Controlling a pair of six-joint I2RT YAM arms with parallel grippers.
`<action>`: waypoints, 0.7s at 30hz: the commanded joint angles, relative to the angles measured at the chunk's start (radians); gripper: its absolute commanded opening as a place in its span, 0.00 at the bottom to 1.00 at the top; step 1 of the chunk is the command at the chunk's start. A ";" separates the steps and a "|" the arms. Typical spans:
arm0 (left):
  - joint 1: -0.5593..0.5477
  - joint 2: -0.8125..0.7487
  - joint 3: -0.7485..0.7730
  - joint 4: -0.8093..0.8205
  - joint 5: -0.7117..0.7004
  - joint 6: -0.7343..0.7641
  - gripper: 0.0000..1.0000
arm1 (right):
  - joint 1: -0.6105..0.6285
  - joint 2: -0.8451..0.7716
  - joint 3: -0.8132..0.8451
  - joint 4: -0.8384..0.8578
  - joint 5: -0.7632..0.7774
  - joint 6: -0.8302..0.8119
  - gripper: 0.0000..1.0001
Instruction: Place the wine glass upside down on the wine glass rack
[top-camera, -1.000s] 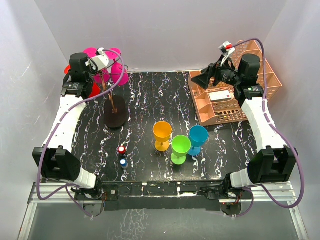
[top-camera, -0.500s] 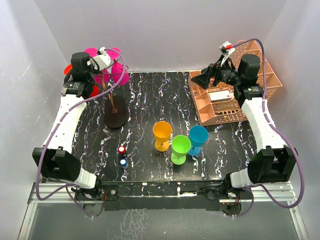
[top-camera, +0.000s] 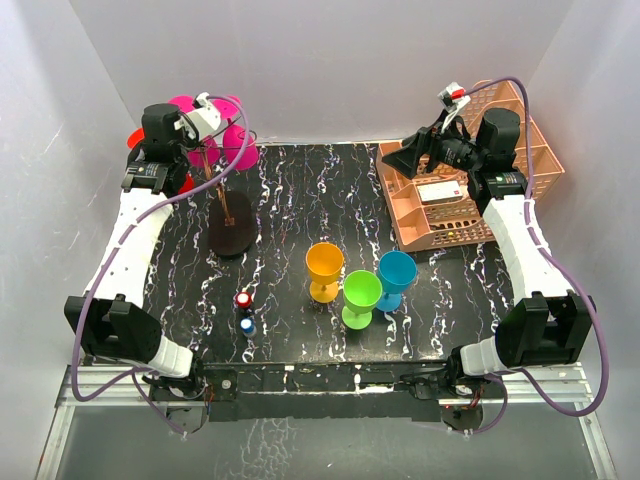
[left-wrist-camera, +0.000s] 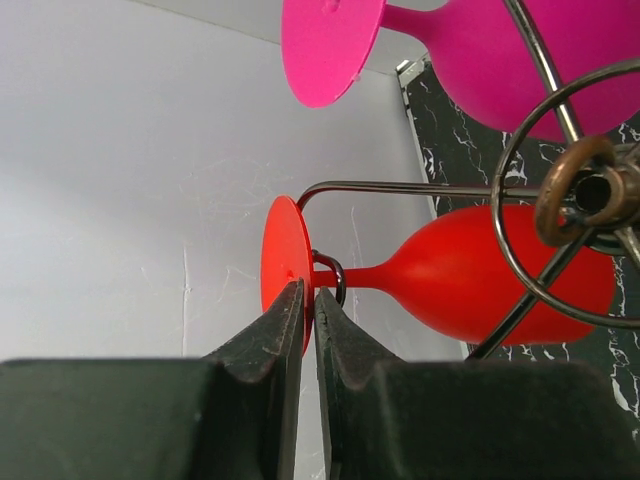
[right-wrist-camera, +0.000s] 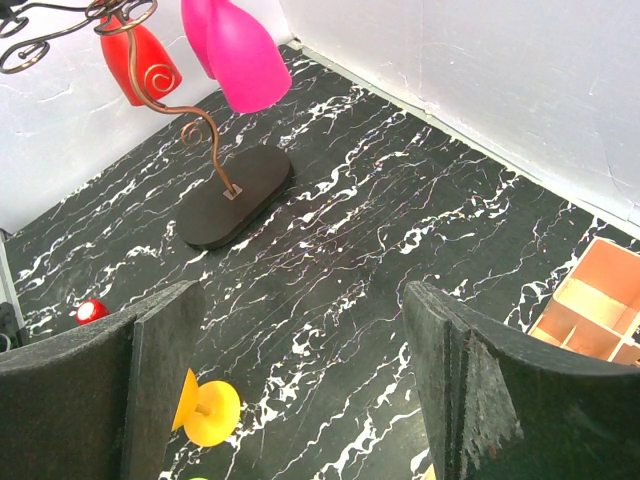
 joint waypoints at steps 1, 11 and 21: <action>-0.008 -0.040 0.046 -0.022 0.026 -0.043 0.08 | -0.005 -0.004 -0.009 0.063 -0.013 0.007 0.87; -0.012 -0.038 0.055 -0.047 0.063 -0.094 0.07 | -0.005 -0.004 -0.010 0.064 -0.013 0.008 0.88; -0.016 -0.048 0.050 -0.054 0.077 -0.098 0.18 | -0.005 -0.003 -0.010 0.065 -0.010 0.006 0.88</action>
